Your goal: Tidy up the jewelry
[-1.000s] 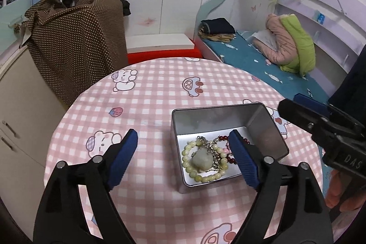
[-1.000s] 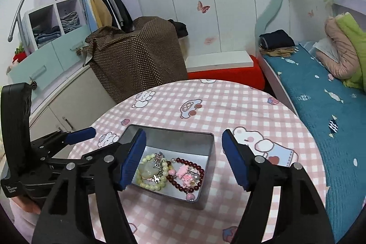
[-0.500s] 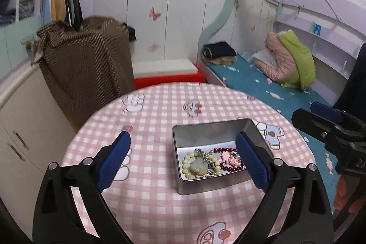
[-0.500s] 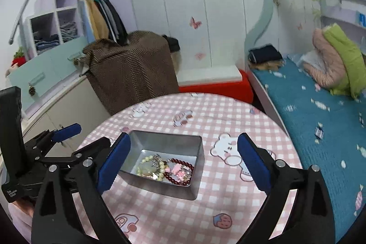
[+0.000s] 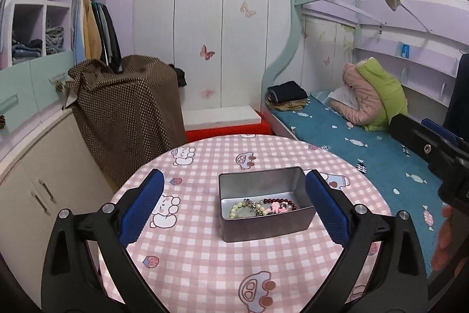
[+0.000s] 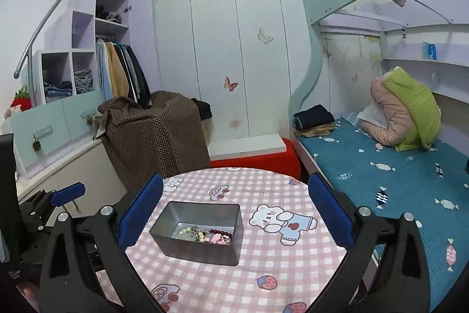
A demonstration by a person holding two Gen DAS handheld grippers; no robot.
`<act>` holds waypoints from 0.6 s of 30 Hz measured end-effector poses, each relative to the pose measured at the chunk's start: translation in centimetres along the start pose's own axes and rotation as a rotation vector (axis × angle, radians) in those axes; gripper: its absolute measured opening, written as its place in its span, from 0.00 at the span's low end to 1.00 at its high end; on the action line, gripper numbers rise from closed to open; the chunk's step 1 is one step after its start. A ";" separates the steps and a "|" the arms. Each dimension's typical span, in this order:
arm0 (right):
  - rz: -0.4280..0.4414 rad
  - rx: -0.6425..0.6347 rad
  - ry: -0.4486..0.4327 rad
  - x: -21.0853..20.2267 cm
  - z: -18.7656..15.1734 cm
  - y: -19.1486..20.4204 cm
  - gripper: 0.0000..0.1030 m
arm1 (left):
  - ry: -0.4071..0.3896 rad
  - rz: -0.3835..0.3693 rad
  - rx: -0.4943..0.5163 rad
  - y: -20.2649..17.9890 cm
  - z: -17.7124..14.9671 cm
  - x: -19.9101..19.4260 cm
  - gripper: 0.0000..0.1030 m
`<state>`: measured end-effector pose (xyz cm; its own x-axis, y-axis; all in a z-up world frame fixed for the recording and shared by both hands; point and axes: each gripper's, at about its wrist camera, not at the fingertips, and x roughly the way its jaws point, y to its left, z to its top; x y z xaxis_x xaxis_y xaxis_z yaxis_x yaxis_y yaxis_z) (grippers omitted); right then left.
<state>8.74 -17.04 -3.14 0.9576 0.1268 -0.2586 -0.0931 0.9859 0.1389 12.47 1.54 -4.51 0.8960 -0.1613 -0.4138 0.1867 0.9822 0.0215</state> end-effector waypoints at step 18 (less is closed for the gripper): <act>0.028 -0.039 -0.070 -4.4 0.1 1.7 0.93 | -0.129 0.030 -0.013 -1.3 0.3 -6.8 0.95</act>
<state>4.41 -15.91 -1.64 0.9710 0.1482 -0.1874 -0.1297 0.9857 0.1075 6.30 1.31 -1.44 0.9456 -0.1423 -0.2926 0.1547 0.9878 0.0194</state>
